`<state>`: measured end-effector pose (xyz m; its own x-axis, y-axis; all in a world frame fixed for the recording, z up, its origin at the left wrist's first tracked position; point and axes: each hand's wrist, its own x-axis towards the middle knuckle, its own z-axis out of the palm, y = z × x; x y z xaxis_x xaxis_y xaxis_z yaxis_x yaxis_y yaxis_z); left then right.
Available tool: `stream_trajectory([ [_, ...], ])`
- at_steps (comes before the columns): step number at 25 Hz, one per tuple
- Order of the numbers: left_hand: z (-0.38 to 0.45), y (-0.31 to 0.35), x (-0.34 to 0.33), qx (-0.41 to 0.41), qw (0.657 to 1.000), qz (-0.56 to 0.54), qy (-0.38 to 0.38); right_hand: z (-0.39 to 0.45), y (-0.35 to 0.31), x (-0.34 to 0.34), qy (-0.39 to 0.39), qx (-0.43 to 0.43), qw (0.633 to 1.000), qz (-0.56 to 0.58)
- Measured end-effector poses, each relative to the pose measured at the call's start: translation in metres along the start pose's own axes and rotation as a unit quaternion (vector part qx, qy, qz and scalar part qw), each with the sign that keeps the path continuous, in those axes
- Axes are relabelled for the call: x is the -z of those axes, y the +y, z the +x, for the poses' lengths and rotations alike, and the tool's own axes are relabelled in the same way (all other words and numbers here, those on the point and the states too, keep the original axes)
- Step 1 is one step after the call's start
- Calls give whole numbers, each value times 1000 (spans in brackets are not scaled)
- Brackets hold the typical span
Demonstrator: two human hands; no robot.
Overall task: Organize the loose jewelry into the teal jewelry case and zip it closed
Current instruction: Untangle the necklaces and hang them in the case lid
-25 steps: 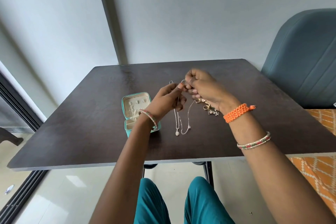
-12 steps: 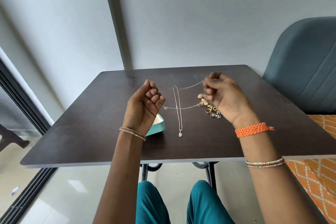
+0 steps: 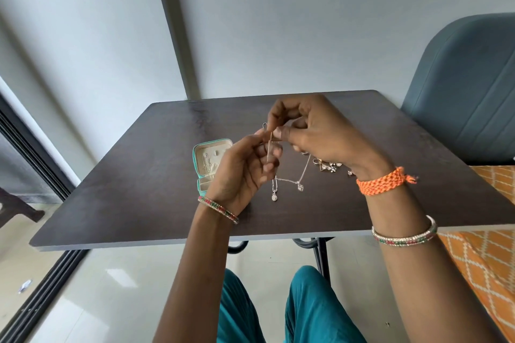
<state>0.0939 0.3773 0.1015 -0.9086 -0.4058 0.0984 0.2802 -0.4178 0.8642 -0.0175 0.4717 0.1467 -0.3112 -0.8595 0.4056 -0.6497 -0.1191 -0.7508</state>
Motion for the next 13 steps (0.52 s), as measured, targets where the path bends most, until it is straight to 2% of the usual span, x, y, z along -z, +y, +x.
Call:
stream_trajectory([
  [4, -3, -2, 5, 20, 998, 32, -41, 1, 20, 4, 163, 23, 982, -93],
  [6, -3, -3, 4, -7, 1000, -9, -27, 2, 31, 2, 206, 16, 977, -51],
  [7, -3, -3, 4, -25, 999, -46, -11, 2, 35, 0, 203, -10, 979, -25],
  [8, -2, -2, 3, -39, 995, -93, 7, 1, 38, -3, 176, -53, 983, -7],
  [11, 0, -1, 1, -79, 974, -207, 56, -12, 39, -8, 15, -181, 977, 111],
  [13, 2, 0, 2, -97, 957, -258, 87, -21, 38, -10, -41, -180, 948, 260],
])
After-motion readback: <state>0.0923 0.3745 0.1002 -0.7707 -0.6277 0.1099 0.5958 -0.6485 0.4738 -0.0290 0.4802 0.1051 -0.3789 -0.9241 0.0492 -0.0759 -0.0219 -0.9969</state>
